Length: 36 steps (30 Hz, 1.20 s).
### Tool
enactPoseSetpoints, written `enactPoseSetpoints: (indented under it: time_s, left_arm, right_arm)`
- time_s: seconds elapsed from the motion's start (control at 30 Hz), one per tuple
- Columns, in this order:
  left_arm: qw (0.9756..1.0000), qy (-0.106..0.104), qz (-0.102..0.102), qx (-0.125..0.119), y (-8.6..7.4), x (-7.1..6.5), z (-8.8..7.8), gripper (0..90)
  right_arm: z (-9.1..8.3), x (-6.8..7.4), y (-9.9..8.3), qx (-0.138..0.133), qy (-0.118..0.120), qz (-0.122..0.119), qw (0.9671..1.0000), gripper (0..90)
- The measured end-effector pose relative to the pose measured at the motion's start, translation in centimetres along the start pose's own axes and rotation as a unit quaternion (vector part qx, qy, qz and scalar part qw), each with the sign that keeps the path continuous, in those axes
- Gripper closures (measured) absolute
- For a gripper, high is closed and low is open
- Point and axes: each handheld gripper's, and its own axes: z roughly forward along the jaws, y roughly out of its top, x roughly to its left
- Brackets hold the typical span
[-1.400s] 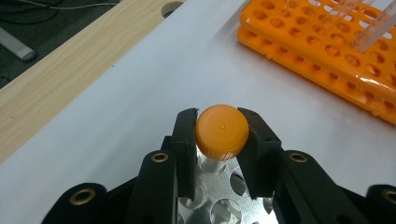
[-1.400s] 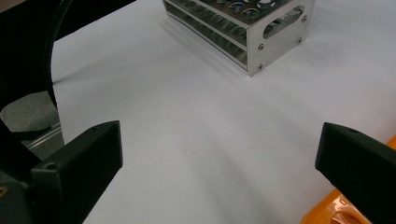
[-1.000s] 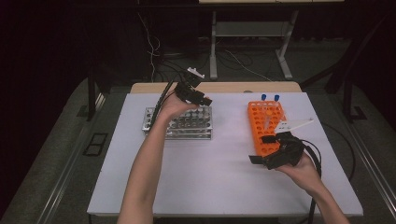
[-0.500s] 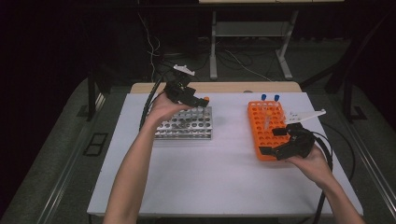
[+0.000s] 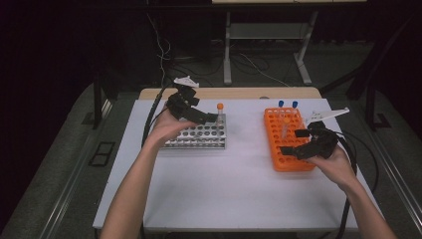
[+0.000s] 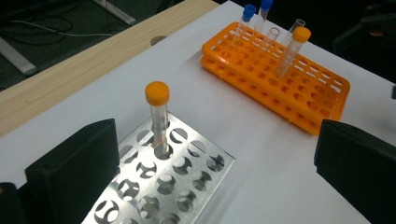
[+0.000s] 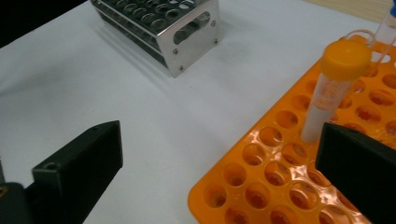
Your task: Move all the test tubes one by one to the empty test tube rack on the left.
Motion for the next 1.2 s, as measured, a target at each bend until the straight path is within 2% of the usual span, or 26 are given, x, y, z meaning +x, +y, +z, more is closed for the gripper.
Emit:
enactPoseSetpoints:
  time_s: [0.43, 0.47, 0.5, 0.53, 0.57, 0.63, 0.67, 0.87, 1.03, 1.2]
  left_arm:
    - [0.9997, -0.006, 0.01, -0.022, -2.6, -2.4, -1.4, 0.0]
    - [0.9997, -0.007, 0.011, -0.023, -2.8, -2.5, -1.5, 0.0]
    - [0.9996, -0.008, 0.012, -0.024, -3.0, -2.7, -1.6, 0.0]
    - [0.9996, -0.009, 0.013, -0.024, -3.1, -2.9, -1.6, 0.0]
    - [0.9995, -0.01, 0.014, -0.025, -3.2, -3.0, -1.6, 0.0]
    - [0.9995, -0.01, 0.017, -0.024, -3.4, -3.3, -1.7, 0.0]
    - [0.9995, -0.012, 0.017, -0.025, -3.5, -3.4, -1.6, 0.0]
    - [0.9992, -0.019, 0.029, -0.02, -3.5, -3.9, -1.3, 0.0]
    - [0.9989, -0.023, 0.035, -0.019, -3.5, -4.3, -1.0, 0.0]
    - [0.9988, -0.027, 0.039, -0.014, -3.8, -4.6, -0.7, 0.0]
  right_arm:
    - [2.0, -2.9, 0.1, 0.013, -0.028, 0.022, 0.9993, 0.4]
    - [2.1, -3.1, 0.1, 0.014, -0.03, 0.023, 0.9992, 1.9]
    - [2.3, -3.3, 0.1, 0.013, -0.031, 0.02, 0.9992, 7.1]
    - [2.6, -3.6, 0.1, 0.015, -0.04, 0.018, 0.9989, 7.5]
    - [2.6, -3.6, 0.1, 0.015, -0.04, 0.018, 0.9989, 7.5]
    - [3.0, -4.0, 0.1, 0.013, -0.047, 0.017, 0.9987, 20.6]
    - [3.1, -4.1, 0.0, 0.01, -0.049, 0.017, 0.9986, 21.2]
    - [4.2, -4.8, 0.0, 0.014, -0.067, 0.014, 0.9975, 39.9]
    - [4.9, -4.9, -0.1, 0.023, -0.08, 0.005, 0.9965, 50.9]
    - [5.4, -4.7, -0.1, 0.032, -0.097, -0.008, 0.9947, 68.9]
